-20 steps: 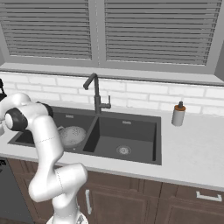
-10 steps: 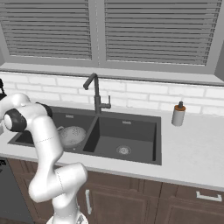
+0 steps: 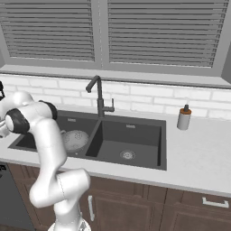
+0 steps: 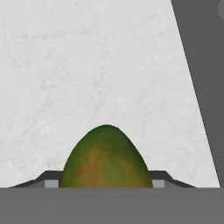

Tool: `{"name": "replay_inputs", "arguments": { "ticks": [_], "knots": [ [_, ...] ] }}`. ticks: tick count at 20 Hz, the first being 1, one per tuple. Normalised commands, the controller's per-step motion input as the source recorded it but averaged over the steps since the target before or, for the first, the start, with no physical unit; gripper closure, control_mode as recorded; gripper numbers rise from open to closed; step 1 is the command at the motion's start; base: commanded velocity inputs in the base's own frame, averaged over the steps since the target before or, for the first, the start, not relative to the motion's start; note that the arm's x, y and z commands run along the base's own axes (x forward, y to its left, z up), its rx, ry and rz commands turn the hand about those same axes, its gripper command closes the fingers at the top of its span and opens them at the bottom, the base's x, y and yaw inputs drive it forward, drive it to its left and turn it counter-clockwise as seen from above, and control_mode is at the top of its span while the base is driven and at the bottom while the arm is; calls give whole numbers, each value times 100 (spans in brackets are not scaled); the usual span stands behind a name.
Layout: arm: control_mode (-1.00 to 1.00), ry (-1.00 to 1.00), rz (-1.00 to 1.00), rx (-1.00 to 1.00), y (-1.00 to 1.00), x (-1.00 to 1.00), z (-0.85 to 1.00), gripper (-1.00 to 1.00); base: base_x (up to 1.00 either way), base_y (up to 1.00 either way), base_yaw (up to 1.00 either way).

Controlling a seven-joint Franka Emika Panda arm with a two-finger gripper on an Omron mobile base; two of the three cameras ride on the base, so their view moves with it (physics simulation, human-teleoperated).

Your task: Put the colander in the sink, put the mango, tangerine in the colander, and turn on the sink faucet and pour water over the colander.

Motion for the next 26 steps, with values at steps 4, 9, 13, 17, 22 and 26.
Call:
{"name": "replay_inputs", "arguments": {
  "ticks": [4,9,13,17,22,26],
  "knots": [
    [-100,0,0,0,-73,0,25,100,0,0,0],
    [-100,0,0,-2,-75,1,21,100,0,0,0],
    [-100,0,0,-8,-78,14,7,100,0,0,0],
    [-100,2,0,-12,-78,29,0,100,0,0,0],
    [-100,1,0,-14,-73,50,0,100,0,0,0],
    [-100,11,0,-13,-71,61,0,100,0,0,0]
  ]
}}
